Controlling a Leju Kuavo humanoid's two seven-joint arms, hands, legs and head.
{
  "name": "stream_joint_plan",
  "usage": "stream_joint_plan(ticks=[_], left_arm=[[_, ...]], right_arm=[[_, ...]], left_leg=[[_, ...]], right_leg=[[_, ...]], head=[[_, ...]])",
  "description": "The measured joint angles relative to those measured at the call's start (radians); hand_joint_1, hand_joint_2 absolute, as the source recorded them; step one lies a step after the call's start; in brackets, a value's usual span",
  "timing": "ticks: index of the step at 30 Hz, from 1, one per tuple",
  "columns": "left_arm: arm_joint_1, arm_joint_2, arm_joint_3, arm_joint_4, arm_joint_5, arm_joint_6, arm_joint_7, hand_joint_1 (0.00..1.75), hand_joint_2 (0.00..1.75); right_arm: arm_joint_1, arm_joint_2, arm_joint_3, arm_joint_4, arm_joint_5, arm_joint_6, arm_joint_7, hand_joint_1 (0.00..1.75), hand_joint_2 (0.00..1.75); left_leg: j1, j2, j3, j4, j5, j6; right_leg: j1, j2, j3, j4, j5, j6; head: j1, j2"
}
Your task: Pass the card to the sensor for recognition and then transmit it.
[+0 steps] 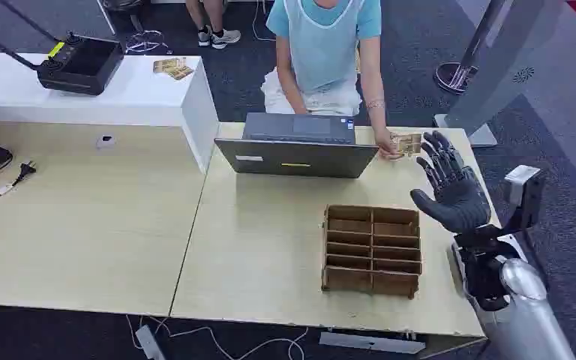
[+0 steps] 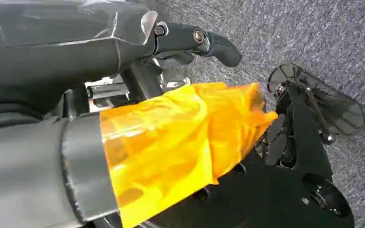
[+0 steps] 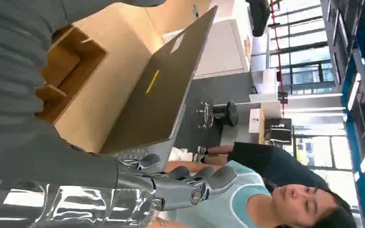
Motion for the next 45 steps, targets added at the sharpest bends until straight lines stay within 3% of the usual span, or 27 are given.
stream_joint_plan(ticks=[10,17,22,27,34,45], left_arm=[[0.0,0.0,0.0,0.0,0.0,0.001,0.0,0.0,0.0],[-0.001,0.0,-0.001,0.0,-0.016,0.007,0.002,0.0,0.0],[-0.002,0.001,-0.001,-0.001,-0.02,0.005,0.007,0.0,0.0],[-0.003,0.002,-0.001,-0.005,-0.033,-0.002,0.015,0.0,0.0],[-0.004,0.002,-0.002,-0.01,-0.05,-0.011,0.023,0.0,0.0],[-0.005,0.01,-0.016,-0.01,-0.09,-0.021,0.035,0.0,0.0]], right_arm=[[0.008,-0.001,0.0,-0.003,-0.013,-0.005,-0.005,0.0,1.75],[0.088,-0.049,-0.092,-0.059,0.005,-0.016,-0.012,0.0,1.75],[0.068,-0.058,-0.105,-0.083,0.276,-0.155,0.032,0.0,1.75],[-0.045,-0.058,-0.069,-0.084,0.562,-0.279,0.117,0.0,1.75],[-0.21,-0.056,0.036,-0.069,0.831,-0.354,0.217,0.0,1.75],[-0.377,-0.052,0.14,0.056,1.153,-0.418,0.302,0.0,1.75]], left_leg=[[0.0,0.0,0.001,0.0,0.0,0.0],[0.0,0.001,0.0,0.0,0.0,0.0],[0.0,0.001,0.0,0.0,0.0,0.0],[0.0,0.002,0.0,0.0,0.001,-0.001],[0.0,0.001,0.0,0.0,0.001,-0.002],[0.0,0.0,0.0,0.0,0.001,-0.002]], right_leg=[[0.0,0.0,-0.001,0.0,0.0,0.0],[0.0,0.002,-0.001,0.0,0.0,0.0],[0.0,0.002,-0.001,0.0,0.0,0.0],[0.0,0.002,-0.001,0.001,0.0,0.0],[0.0,0.001,-0.001,0.002,0.0,-0.001],[0.0,0.001,-0.002,0.002,0.0,0.0]], head=[[0.0,0.0],[0.0,0.0],[0.0,0.0],[0.0,0.0],[0.0,0.0],[0.0,0.0]])
